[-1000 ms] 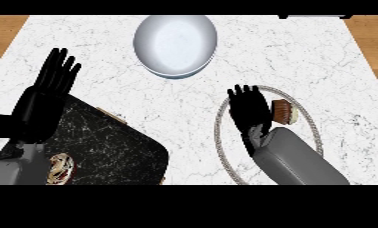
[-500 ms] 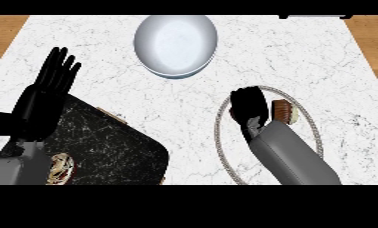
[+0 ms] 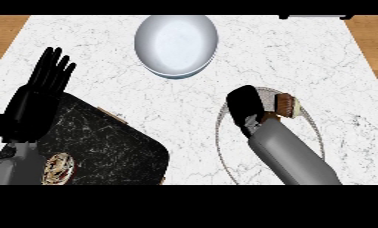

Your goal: Pick the sweet potato from the placemat and place it in the bowl

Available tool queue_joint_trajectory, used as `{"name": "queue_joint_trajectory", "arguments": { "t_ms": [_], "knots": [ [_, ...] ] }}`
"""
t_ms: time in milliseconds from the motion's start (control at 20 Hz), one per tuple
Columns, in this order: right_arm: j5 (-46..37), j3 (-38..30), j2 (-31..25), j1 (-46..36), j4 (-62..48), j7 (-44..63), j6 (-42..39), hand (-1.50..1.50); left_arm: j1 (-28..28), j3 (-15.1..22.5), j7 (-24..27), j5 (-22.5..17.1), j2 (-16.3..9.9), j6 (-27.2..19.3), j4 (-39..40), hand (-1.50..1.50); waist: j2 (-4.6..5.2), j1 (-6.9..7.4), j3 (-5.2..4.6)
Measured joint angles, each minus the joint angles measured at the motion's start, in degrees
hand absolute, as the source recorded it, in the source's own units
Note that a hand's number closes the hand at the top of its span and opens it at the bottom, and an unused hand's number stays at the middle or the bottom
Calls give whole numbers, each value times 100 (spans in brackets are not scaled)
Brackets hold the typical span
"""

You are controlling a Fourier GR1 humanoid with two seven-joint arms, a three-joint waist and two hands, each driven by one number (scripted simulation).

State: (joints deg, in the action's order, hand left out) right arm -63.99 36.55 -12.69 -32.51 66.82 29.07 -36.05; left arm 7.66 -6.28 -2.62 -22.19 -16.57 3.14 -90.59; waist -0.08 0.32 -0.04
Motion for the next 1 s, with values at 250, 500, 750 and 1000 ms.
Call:
{"name": "queue_joint_trajectory", "arguments": {
  "t_ms": [250,500,750,1000],
  "knots": [
    [-392,18,128,-13,33,-222,-86,150,-5,42,-130,162,145,-131,-219,0,3,-8,3],
    [-126,65,740,-73,235,-241,98,150,89,47,-58,208,209,-82,-46,0,25,52,5],
    [1092,285,1111,-237,690,4,843,150,190,205,-79,255,278,-28,-38,0,49,290,11],
    [1894,610,1222,-853,1145,1019,1700,150,272,220,-108,296,285,-45,14,0,25,296,5]
  ]
}}
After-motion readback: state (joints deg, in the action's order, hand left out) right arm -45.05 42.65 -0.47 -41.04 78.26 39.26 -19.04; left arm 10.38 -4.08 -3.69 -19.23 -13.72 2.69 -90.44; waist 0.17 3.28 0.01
